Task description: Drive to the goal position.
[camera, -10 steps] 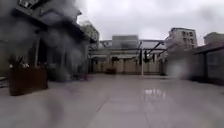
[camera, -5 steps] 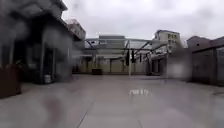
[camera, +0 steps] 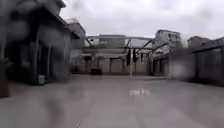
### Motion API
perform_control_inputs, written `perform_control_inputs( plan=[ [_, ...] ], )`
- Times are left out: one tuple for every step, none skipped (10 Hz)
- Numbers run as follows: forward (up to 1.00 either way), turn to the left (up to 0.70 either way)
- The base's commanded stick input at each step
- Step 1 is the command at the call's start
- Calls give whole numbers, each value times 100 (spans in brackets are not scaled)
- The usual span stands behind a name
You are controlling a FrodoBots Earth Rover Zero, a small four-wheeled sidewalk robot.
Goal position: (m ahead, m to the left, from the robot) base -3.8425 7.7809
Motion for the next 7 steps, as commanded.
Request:
perform_control_inputs(
  plan=[
    [70, 0],
    [70, 0],
    [70, 0],
    [70, 0],
    [70, 0],
    [70, 0],
    [70, 0]
  ],
)
